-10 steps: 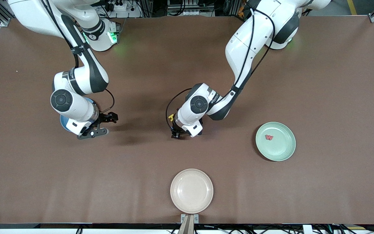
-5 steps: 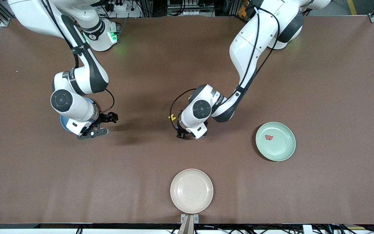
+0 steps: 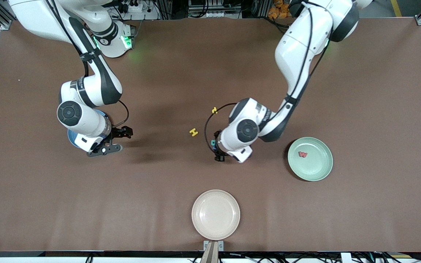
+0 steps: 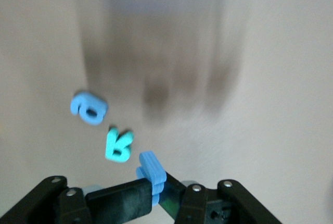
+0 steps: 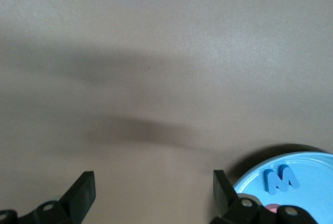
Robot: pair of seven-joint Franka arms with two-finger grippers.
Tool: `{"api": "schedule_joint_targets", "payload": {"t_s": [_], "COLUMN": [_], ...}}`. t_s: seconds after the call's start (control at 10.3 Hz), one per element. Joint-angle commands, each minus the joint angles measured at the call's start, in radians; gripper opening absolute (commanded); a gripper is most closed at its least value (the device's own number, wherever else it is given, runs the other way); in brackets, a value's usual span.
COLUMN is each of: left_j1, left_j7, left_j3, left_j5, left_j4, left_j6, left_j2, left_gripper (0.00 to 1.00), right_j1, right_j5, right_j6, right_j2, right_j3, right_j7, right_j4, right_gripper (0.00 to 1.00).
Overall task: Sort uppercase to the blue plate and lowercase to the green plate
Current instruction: 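Close the left gripper on the blue E and lift it, then carry the blue E to the green plate and open the left gripper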
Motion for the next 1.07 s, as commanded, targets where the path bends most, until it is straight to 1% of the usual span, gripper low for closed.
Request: {"api": "schedule_joint_targets", "payload": {"t_s": [0.0,0.19,0.29,0.58,0.87,0.97], "left_j1": [0.09,0.16,0.203,0.349,0.527,0.558], "left_j7": [0.005,0.016,0.038,0.183,0.32,0.352], "left_j3": [0.0,0.0,-0.001,0.0,-0.001,0.0], "left_j5": [-0.012,0.035,0.05,0.052,0.054,0.054], "left_j4": [-0.167,-0.318,-0.377,-0.432,-0.425,-0.423], "left_j6": [-0.045,-0.034,-0.027,-0.036,-0.047,-0.047], "left_j2": [-0.164,-0.294,-0.336,-0.344,-0.343,-0.343], "left_gripper": [0.0,0.0,0.0,0.0,0.0,0.0], "right_j1": [-0.01,-0.012,-0.012,-0.01,-0.012,-0.012], "right_j5": [-0.001,-0.001,-0.001,0.0,0.0,0.0], "right_j6": [0.006,0.006,0.006,0.006,0.006,0.006], "right_j2": [0.006,0.006,0.006,0.007,0.012,0.012], "right_j3": [0.008,0.008,0.008,0.008,0.008,0.008], "right_j7": [-0.004,-0.004,-0.004,-0.003,-0.004,-0.003], "right_j4": [0.002,0.004,0.004,0.004,0.004,0.004], "right_gripper": [1.0,1.0,1.0,1.0,1.0,1.0]}}
